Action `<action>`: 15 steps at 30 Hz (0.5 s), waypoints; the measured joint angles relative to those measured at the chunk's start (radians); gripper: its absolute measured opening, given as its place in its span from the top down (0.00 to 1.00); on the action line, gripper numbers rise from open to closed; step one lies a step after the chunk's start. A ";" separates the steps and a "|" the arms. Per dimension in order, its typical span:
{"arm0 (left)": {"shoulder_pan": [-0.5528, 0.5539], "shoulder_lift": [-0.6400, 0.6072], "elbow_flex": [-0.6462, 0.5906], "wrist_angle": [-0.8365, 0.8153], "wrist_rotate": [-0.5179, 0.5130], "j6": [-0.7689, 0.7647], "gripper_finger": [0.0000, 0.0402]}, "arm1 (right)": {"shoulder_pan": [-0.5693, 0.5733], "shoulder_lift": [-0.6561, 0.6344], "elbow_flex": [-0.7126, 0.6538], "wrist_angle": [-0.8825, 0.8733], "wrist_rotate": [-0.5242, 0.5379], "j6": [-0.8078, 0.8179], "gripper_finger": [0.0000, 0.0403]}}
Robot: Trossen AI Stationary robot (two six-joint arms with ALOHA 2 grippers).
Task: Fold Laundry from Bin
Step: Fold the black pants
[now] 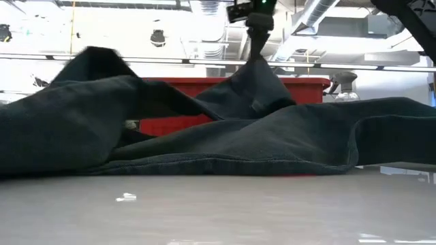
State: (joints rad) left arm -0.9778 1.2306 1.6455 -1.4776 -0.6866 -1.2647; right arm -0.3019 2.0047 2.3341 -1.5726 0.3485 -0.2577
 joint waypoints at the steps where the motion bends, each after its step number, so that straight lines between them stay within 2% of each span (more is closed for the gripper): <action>1: 0.007 0.009 0.000 0.001 0.042 0.007 0.51 | -0.010 -0.009 0.000 0.001 0.000 -0.001 0.95; 4: 0.014 0.039 0.000 0.000 0.148 0.024 0.51 | -0.039 -0.033 -0.001 0.001 -0.004 0.006 0.94; 8: 0.013 0.059 0.000 -0.014 0.211 0.022 0.51 | -0.081 -0.066 -0.001 0.001 0.073 0.065 0.83; 15: 0.013 0.064 0.000 -0.017 0.227 -0.010 0.51 | -0.150 -0.090 -0.001 0.002 0.051 0.077 0.70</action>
State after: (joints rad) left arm -0.9651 1.2945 1.6455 -1.4947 -0.4597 -1.2749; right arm -0.4516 1.9151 2.3333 -1.5707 0.3992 -0.1812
